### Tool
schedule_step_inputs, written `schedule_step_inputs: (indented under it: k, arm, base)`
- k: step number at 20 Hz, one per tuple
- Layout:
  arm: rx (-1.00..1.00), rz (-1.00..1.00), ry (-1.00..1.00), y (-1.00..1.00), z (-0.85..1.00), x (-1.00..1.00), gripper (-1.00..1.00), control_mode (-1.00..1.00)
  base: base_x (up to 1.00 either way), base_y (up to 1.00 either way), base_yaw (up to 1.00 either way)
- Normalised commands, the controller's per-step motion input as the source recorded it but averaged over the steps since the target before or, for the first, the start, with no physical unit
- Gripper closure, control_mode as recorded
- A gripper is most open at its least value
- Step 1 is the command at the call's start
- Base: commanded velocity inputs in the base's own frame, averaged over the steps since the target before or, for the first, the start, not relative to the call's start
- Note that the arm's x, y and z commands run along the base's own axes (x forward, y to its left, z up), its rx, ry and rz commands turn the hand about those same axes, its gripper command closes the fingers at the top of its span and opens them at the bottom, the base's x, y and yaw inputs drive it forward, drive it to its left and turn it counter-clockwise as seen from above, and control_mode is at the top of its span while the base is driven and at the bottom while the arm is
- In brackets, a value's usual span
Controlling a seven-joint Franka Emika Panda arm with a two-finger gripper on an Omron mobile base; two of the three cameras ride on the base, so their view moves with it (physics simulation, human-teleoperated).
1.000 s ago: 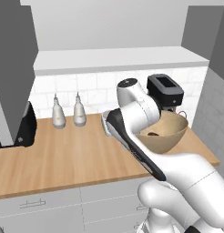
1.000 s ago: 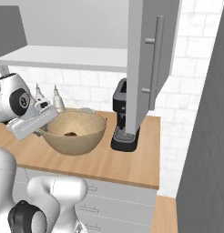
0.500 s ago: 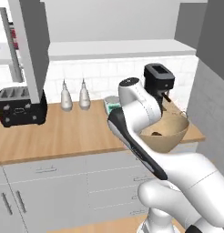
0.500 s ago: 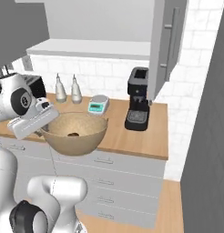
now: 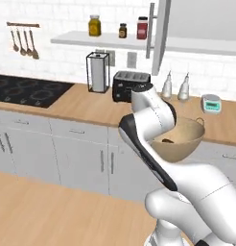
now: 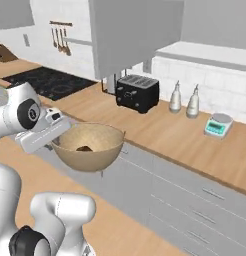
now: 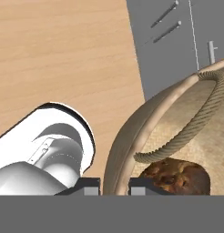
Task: Open the cabinet, pick up the bread from the cabinet and place it in the basket. Then move the basket to the dining counter.
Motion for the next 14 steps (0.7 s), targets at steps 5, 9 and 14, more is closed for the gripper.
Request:
schedule_step_inputs:
  k: [5, 9, 14]
  arm:
    - [0.0, 0.0, 0.0, 0.0, 0.0, 0.0, 1.0, 1.0]
    - [0.0, 0.0, 0.0, 0.0, 0.0, 0.0, 1.0, 1.0]
    - [0.0, 0.0, 0.0, 0.0, 0.0, 0.0, 1.0, 1.0]
  base:
    - [0.0, 0.47, 0.98]
    - [0.0, 0.39, 0.97]
    - [-0.02, 0.46, 0.95]
